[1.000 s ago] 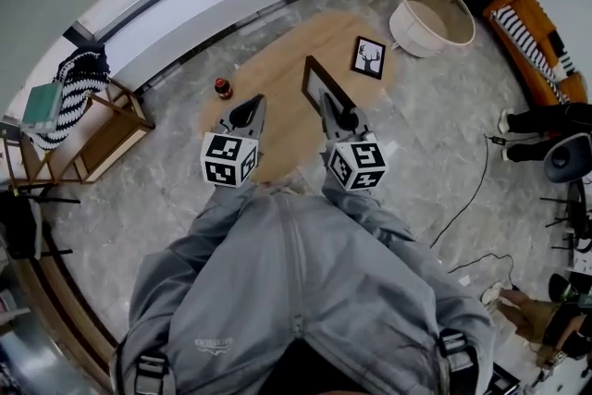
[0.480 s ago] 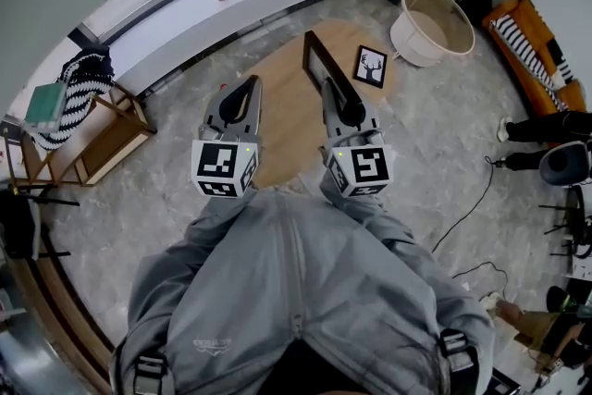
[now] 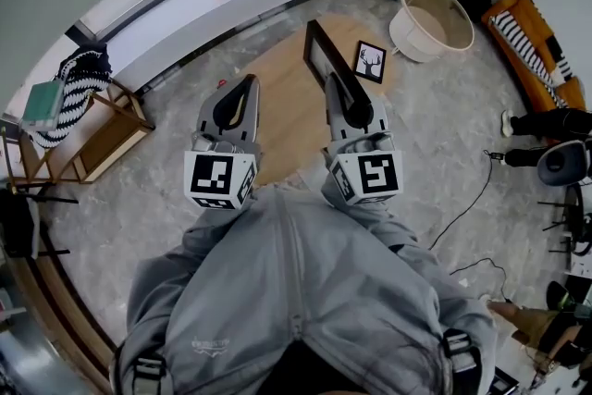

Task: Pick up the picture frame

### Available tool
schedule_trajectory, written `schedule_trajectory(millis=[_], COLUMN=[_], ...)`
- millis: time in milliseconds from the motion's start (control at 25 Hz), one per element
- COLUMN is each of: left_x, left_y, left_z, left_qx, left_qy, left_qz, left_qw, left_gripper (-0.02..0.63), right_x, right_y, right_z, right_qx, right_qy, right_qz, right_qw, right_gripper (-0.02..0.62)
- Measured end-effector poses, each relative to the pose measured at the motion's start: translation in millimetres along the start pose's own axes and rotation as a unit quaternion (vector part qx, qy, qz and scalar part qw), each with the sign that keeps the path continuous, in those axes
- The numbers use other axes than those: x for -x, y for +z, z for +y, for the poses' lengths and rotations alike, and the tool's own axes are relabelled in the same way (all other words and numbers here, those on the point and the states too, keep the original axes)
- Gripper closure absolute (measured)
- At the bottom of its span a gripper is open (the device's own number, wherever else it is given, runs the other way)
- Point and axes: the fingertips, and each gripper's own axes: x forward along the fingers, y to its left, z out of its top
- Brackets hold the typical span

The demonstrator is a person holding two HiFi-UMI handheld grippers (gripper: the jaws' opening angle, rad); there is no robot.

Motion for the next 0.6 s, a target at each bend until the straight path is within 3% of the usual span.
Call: schedule_trajectory(millis=[600], left_x=[3.2], left_y=[0.9], left_z=[-7.9], left_qx=[-0.020], left_qy=[-0.003], left_qz=[0.001], left_qw=[0.9998], left_gripper=[0.589], right_x=[5.2], right_y=[-4.8], right_z=[0.9], right_qx=[-0.006], right_qy=[0.004], right_qz=[0.008], right_qw=[1.000], right_gripper=[0.558])
